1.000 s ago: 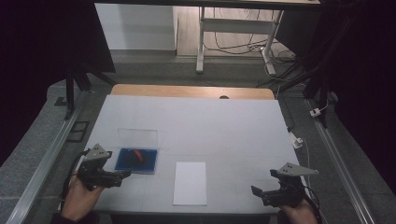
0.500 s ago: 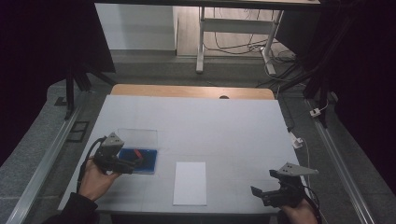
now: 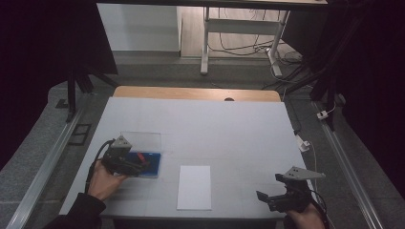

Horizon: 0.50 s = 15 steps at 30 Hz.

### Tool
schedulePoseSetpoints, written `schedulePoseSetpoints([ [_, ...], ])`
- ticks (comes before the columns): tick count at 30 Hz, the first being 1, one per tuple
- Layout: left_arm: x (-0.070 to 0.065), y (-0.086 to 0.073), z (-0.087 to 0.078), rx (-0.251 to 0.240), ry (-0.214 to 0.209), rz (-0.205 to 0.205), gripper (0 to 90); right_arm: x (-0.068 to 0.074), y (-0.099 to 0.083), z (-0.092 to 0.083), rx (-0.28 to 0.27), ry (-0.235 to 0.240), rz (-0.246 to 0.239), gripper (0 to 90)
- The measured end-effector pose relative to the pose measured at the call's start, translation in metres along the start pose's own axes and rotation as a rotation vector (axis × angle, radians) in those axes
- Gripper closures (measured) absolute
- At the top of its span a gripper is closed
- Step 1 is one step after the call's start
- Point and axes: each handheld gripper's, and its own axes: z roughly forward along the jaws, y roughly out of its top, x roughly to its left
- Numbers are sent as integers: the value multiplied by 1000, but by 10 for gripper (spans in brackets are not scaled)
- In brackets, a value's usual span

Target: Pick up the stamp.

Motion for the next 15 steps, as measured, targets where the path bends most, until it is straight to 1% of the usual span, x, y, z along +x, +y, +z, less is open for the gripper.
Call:
schedulePoseSetpoints([
  [4, 2, 0, 4, -3, -11, 10, 7, 0, 0, 0, 3, 0, -5, 11],
  [7, 3, -1, 6, 12, 7, 21, 51, 1, 0, 0, 7, 1, -4, 11],
  [10, 4, -1, 6, 22, 28, 44, 144, 1, 0, 0, 6, 2, -4, 11],
  [13, 4, -1, 6, 21, 17, 51, 248, 0, 0, 0, 6, 4, -4, 11],
  [15, 4, -1, 6, 27, 11, 61, 302, 0, 0, 0, 9, 8, -5, 11],
])
